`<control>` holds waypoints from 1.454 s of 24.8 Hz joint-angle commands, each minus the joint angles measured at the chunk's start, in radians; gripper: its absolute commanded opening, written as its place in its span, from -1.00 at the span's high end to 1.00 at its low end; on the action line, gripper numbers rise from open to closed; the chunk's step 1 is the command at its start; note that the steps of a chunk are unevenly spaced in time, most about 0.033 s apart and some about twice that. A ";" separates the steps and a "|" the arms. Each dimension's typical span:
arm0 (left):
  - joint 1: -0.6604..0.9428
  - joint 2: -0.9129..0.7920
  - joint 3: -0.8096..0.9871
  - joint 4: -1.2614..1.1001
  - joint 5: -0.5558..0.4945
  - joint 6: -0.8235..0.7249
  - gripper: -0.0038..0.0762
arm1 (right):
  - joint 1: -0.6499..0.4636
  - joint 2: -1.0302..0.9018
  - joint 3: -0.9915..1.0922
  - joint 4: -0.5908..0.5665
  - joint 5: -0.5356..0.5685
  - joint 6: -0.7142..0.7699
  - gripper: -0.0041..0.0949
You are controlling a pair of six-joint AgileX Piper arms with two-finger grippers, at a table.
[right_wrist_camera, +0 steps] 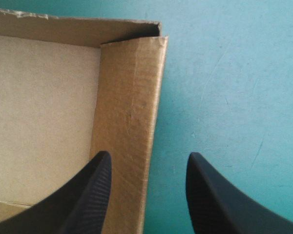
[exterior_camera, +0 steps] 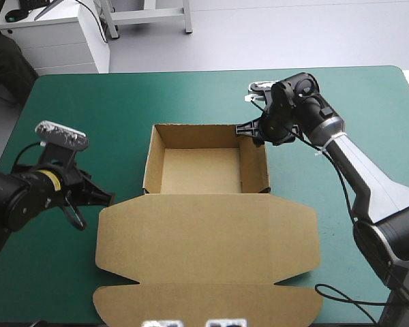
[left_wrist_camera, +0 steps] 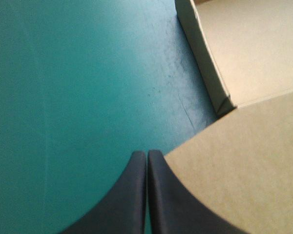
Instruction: Fold the box
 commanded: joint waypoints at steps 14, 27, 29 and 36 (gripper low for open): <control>-0.004 -0.514 0.558 0.005 -0.129 -0.063 0.92 | -0.006 0.119 -0.004 0.059 0.002 -0.031 0.31; -0.004 -0.571 0.561 0.005 -0.056 -0.063 0.92 | -0.006 0.119 -0.004 0.050 0.002 -0.031 0.96; -0.004 -0.571 0.561 0.005 -0.056 -0.063 0.92 | -0.006 0.117 -0.004 0.050 0.002 -0.031 0.96; -0.004 -0.571 0.561 0.007 -0.033 -0.063 0.92 | -0.039 0.043 -0.004 -0.051 0.002 -0.031 0.96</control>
